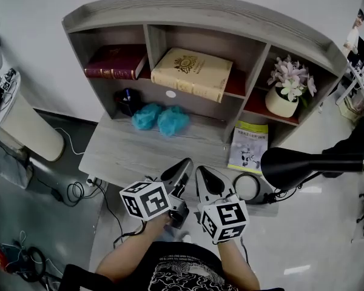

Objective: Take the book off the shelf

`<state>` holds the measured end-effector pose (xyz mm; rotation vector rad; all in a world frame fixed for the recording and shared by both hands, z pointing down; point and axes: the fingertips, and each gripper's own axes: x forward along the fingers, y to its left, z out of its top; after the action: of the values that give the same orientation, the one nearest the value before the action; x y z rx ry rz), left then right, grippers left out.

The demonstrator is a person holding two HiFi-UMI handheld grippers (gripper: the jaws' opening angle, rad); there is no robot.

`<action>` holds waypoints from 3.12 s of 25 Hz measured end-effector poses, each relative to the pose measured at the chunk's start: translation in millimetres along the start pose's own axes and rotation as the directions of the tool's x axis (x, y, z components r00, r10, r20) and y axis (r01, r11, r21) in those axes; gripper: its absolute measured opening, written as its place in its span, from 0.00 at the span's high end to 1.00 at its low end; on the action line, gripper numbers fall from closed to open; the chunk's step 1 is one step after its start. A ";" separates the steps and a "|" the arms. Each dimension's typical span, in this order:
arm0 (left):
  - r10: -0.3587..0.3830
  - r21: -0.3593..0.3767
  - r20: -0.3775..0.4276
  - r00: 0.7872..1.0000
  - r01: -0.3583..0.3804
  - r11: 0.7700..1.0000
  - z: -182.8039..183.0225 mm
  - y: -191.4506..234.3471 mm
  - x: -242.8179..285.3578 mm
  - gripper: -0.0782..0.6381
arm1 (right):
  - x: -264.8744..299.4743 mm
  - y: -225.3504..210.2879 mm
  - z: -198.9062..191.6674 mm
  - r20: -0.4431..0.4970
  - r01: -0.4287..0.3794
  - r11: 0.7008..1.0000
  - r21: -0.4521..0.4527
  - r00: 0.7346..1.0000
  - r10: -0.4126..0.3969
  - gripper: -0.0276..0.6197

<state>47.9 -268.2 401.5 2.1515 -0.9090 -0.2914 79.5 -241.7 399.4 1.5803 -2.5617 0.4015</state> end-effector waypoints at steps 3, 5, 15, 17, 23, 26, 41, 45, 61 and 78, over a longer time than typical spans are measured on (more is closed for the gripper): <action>-0.070 -0.117 0.061 0.996 0.076 0.990 29.9 7.3 18.7 0.88 | 15.6 -12.3 10.1 0.009 0.023 1.000 0.007 1.000 -0.023 0.93; -0.116 -0.184 0.088 0.989 0.131 0.974 45.7 11.6 30.2 0.82 | 25.4 -18.0 16.9 0.014 0.038 0.999 0.006 0.999 -0.038 0.93; -0.213 -0.390 0.180 0.960 0.268 0.881 103.0 31.4 82.9 0.57 | 64.5 -41.8 37.0 0.017 0.107 0.994 0.011 0.994 -0.107 0.93; -0.216 -0.404 0.194 0.957 0.279 0.871 114.1 33.1 92.5 0.53 | 68.0 -47.2 38.0 0.014 0.122 0.992 0.015 0.992 -0.122 0.93; -0.198 -0.440 0.221 0.955 0.279 0.854 137.1 36.3 120.6 0.42 | 78.8 -59.5 42.1 0.011 0.149 0.989 0.011 0.989 -0.149 0.93; -0.181 -0.469 0.230 0.956 0.272 0.840 145.7 38.7 131.8 0.42 | 84.1 -62.6 41.2 0.003 0.148 0.989 0.013 0.989 -0.148 0.93; -0.085 -0.589 0.199 0.976 0.189 0.785 162.3 40.7 151.3 0.59 | 98.5 -68.8 31.1 -0.029 0.129 0.992 0.020 0.991 -0.128 0.93; -0.098 -0.587 0.225 0.969 0.215 0.781 162.0 39.4 145.5 0.60 | 95.1 -69.4 31.8 -0.022 0.122 0.992 0.034 0.992 -0.121 0.93; -0.166 -0.518 0.338 0.926 0.330 0.789 128.4 15.1 76.4 0.61 | 40.2 -56.5 23.1 0.021 0.097 0.995 0.035 0.995 -0.098 0.93; -0.088 -0.521 0.434 0.897 0.330 0.788 57.8 9.6 -45.2 0.61 | -35.9 -8.9 1.5 0.061 0.051 0.999 -0.006 0.997 -0.051 0.93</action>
<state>-16.5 -274.1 365.6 1.6254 -0.6569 -1.0138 103.8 -215.0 391.3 1.6767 -2.5572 0.3437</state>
